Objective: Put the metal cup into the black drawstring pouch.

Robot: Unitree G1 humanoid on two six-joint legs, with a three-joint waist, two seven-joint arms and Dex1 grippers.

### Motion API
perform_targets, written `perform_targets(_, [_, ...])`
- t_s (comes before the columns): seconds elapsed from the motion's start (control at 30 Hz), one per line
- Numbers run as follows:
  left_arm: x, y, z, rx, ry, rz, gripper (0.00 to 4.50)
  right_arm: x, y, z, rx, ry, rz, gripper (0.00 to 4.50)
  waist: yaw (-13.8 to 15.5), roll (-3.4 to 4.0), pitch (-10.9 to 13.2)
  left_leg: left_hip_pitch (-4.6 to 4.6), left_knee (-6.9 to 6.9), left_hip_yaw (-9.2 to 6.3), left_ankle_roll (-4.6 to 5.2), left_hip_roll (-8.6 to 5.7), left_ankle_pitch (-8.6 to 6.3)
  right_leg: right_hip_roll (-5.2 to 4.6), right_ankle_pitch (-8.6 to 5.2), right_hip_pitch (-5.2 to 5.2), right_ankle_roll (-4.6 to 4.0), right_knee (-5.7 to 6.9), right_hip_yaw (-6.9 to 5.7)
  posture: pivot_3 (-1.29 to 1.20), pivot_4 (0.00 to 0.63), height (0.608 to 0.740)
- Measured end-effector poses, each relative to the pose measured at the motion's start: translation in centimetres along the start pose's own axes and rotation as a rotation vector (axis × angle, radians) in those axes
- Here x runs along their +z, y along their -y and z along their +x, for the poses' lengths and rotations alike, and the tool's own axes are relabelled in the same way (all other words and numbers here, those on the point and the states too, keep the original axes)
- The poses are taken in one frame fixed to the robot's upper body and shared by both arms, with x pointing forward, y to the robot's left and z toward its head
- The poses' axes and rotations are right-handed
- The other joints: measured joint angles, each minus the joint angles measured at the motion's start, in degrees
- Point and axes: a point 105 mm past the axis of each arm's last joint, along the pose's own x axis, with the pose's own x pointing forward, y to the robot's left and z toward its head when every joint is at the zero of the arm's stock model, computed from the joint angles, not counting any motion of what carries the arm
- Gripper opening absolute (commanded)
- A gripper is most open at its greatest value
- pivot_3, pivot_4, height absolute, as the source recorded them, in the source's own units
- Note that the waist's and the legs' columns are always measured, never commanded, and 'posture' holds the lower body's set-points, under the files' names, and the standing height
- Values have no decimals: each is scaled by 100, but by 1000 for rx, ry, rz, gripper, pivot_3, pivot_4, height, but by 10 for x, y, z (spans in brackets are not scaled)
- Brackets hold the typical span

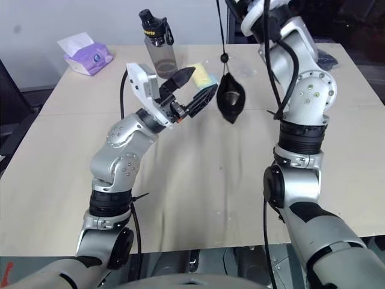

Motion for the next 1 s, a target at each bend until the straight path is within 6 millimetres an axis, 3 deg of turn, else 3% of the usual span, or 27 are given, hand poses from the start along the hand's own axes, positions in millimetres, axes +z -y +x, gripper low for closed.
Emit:
perform_targets(0.2, [2, -11, 18, 19, 18, 58, 4353, -21, -5, -4, 29, -98, 7, 0, 2, 0, 0, 0, 3, -2, 0, 0, 0, 1, 0, 0, 0, 3, -2, 0, 150, 740])
perform_targets(0.5, [2, -11, 22, 20, 43, 51, 4353, -23, -17, -4, 80, -111, 8, 0, -3, 0, 0, 0, 4, -1, 0, 0, 0, 1, 0, 0, 1, 3, -1, 0, 150, 740])
perform_targets(0.6, [-8, -12, 16, 18, 15, 35, 3502, -22, -18, -4, 85, -108, 5, 0, -7, 0, 0, 1, 5, -2, 0, 0, 0, 2, 0, 0, 1, 6, -1, 0, 150, 740])
perform_targets(0.83, [-17, -9, 12, 2, -3, -14, 57, -21, -20, -4, 85, -104, 4, 0, -5, 0, 0, 0, 9, -2, 0, 0, 0, 1, 1, 0, 1, 8, -1, 0, 150, 740])
perform_targets(1.0, [-15, -8, 12, -4, 7, -23, 19, -22, -19, -7, 78, -102, 4, 0, -4, -1, 0, 0, 9, -2, 0, 0, 0, 1, 1, 0, 1, 9, -1, 0, 150, 740])
